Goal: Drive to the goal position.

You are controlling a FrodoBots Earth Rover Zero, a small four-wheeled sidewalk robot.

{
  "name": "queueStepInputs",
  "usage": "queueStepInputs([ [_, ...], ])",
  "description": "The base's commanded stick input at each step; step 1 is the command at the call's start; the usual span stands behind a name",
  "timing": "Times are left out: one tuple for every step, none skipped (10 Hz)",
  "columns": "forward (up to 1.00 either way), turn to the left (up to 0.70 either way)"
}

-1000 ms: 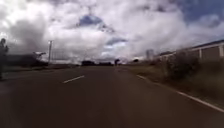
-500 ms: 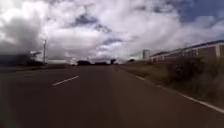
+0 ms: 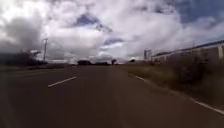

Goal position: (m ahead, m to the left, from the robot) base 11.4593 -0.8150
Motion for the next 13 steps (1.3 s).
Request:
queueStepInputs([
  [0.70, -0.23],
  [0.70, -0.28],
  [0.70, -0.24],
  [0.70, -0.15],
  [0.70, -0.07],
  [0.70, 0.02],
  [0.70, 0.05],
  [0.70, 0.05],
  [0.70, 0.05],
  [0.70, 0.05],
  [0.70, 0.05],
  [0.70, 0.05],
  [0.70, 0.05],
])
